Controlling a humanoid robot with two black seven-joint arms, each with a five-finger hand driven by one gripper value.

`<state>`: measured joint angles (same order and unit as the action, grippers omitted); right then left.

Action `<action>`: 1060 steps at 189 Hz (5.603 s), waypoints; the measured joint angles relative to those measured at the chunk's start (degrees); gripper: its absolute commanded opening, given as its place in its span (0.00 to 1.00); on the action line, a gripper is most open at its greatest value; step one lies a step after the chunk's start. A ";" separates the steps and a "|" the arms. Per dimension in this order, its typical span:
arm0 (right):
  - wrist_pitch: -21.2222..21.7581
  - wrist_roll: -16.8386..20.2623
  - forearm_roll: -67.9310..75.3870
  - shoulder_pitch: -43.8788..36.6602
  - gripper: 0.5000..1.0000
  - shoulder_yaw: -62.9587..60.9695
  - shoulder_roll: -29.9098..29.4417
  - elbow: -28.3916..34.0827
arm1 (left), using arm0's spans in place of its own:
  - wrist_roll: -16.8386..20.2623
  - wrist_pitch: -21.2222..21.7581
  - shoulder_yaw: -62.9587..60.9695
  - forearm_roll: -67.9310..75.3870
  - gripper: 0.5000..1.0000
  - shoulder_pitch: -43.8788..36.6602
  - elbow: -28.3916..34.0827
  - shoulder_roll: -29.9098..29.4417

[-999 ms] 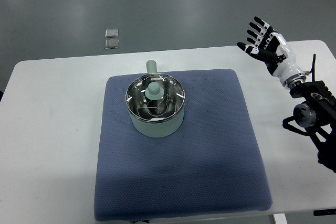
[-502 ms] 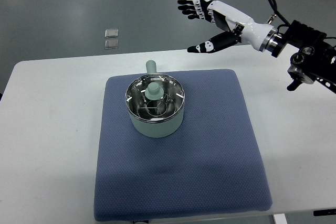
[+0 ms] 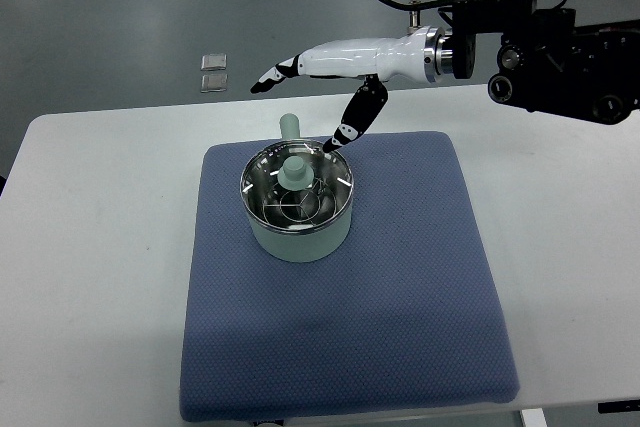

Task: Open lid and place right of pot
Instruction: 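Raise the right hand and swing it over the pot lid, then lower the right hand and pinch the green lid knob, then lift the glass lid off the pot with the right hand, then lower the lid onto the mat beside the pot and release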

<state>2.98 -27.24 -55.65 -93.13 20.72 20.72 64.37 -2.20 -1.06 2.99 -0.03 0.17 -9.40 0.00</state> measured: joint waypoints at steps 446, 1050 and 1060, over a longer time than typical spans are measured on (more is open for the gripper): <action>-6.71 5.55 -6.14 -4.42 0.28 17.51 -16.15 -7.50 | 0.00 -0.01 0.00 0.00 1.00 0.01 0.00 0.00; -10.74 2.64 -12.55 12.02 0.00 14.31 5.72 -2.77 | 0.01 0.01 0.00 0.01 1.00 0.01 0.00 0.00; -10.76 2.63 -12.55 12.43 0.00 14.30 5.62 -2.85 | 0.01 0.01 0.00 0.02 1.00 0.01 0.00 0.00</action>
<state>-7.77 -24.61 -68.20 -80.70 35.02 26.34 61.52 -2.20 -1.05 2.99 -0.01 0.18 -9.40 0.00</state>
